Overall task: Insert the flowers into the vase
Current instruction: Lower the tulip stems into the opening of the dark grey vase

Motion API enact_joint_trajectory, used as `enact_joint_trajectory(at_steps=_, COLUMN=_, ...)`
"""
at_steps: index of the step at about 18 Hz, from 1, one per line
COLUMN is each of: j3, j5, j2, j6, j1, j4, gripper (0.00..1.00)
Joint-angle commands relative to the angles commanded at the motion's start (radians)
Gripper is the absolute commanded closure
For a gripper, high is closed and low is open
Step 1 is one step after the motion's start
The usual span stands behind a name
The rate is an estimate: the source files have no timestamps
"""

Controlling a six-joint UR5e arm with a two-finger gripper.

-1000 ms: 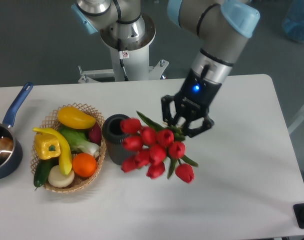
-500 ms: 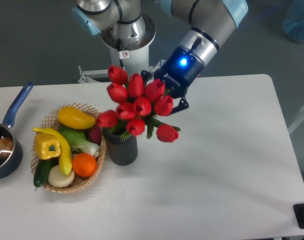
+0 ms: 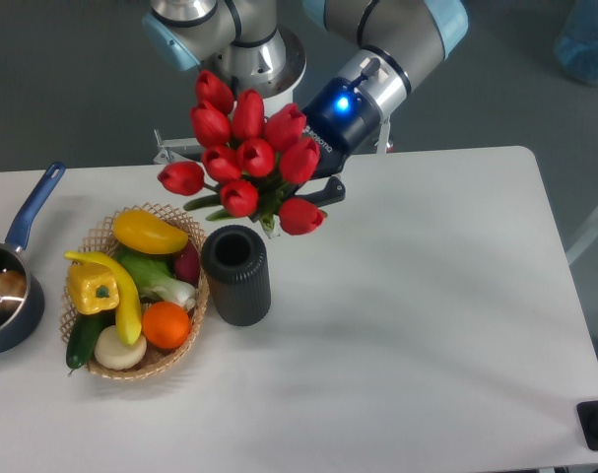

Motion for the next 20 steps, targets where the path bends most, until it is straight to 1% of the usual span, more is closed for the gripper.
enact_joint_trajectory(at_steps=3, j3=-0.032, j5=-0.015, j2=0.003, j6=0.037, j1=-0.008, j4=0.000, gripper=1.00)
enact_joint_trajectory(at_steps=5, j3=-0.031, j5=-0.049, j2=0.002, j6=0.040, j1=-0.015, j4=-0.002, gripper=1.00)
enact_joint_trajectory(at_steps=9, j3=-0.046, j5=-0.062, j2=0.003, j6=0.045, j1=-0.046, j4=-0.002, gripper=1.00)
enact_joint_trajectory(at_steps=14, j3=-0.072, j5=-0.062, j2=-0.008, j6=0.089, j1=-0.049, j4=-0.002, gripper=1.00)
enact_joint_trajectory(at_steps=20, j3=-0.065, j5=-0.060, j2=-0.015, j6=0.095, j1=-0.035, j4=0.000, gripper=1.00)
